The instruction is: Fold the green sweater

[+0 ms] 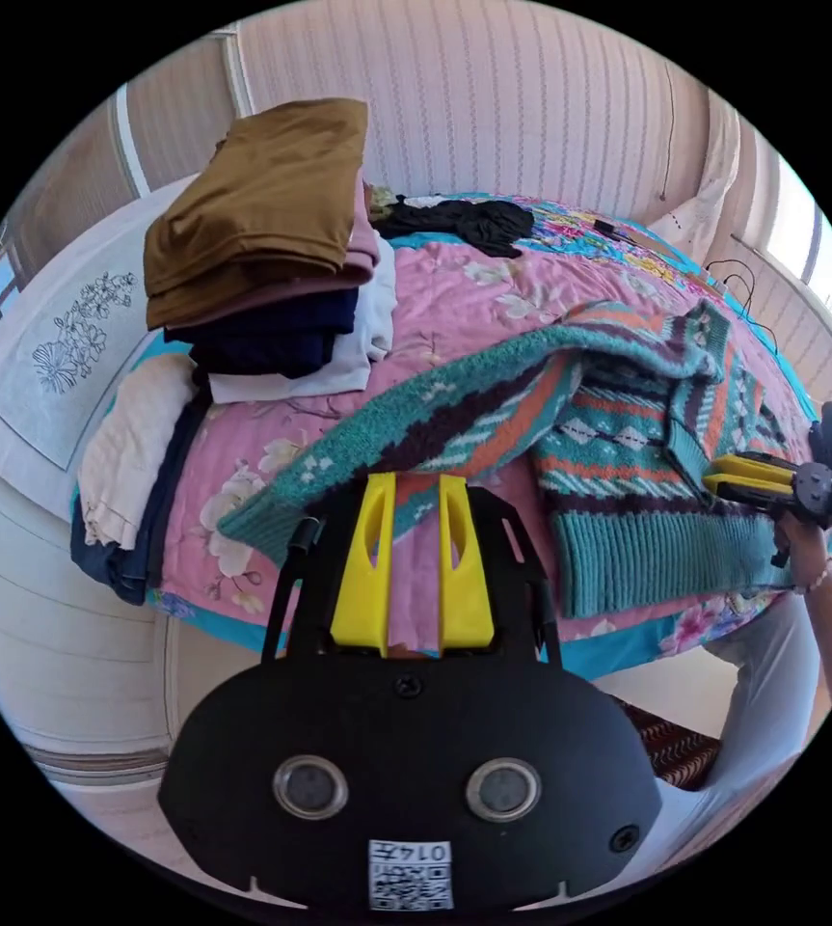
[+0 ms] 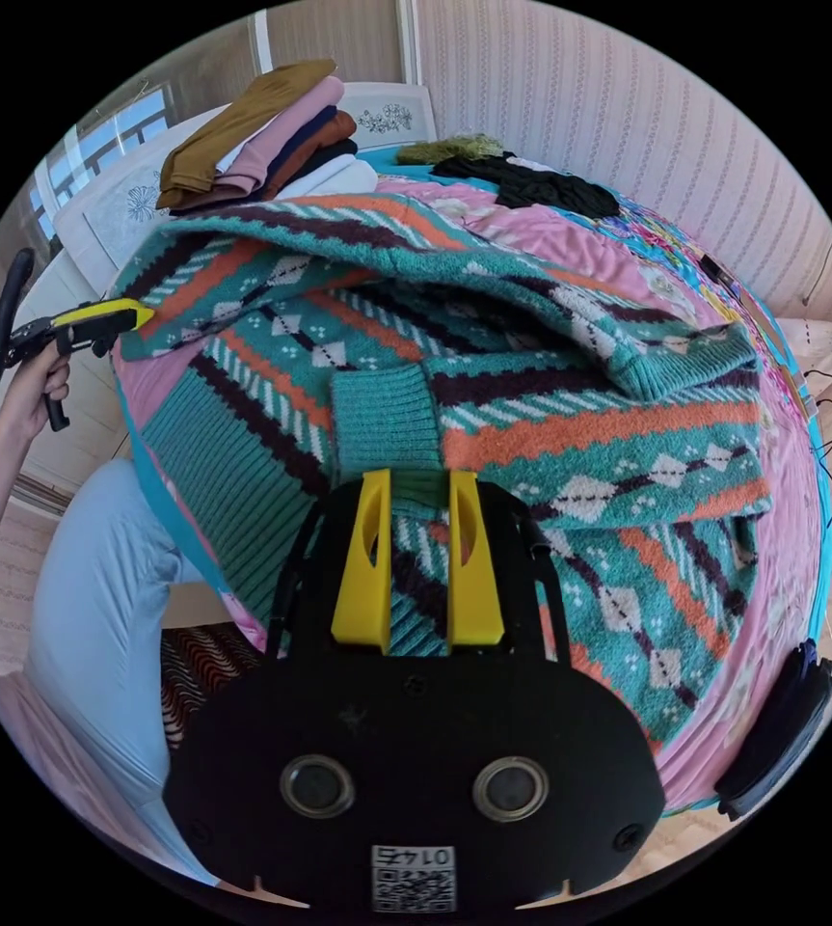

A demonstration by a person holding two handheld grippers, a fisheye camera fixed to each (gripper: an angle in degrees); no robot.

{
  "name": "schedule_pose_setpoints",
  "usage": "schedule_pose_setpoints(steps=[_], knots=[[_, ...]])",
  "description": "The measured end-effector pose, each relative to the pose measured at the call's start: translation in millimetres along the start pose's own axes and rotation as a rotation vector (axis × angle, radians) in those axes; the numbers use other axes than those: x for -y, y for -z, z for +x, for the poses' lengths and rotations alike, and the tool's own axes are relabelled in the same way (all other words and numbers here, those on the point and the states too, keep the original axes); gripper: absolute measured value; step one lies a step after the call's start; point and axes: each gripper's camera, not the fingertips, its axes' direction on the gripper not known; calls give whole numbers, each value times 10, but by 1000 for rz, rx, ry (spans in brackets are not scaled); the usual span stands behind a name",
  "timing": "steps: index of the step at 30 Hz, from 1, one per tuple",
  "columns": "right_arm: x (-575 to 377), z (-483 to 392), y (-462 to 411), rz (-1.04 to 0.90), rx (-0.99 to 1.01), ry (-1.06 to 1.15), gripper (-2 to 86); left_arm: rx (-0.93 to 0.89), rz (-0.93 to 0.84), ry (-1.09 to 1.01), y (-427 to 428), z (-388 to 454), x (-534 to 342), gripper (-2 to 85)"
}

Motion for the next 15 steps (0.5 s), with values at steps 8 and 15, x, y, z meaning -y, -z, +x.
schedule_pose_setpoints(steps=[8,15], knots=[[0,189,198,-41,81,-3,18,-15,-154,-9,-1030,-71,357,-9],[-1060,1218,1941,237,-213,-244,8,-68,-159,-103,-792,-17,389,-9]])
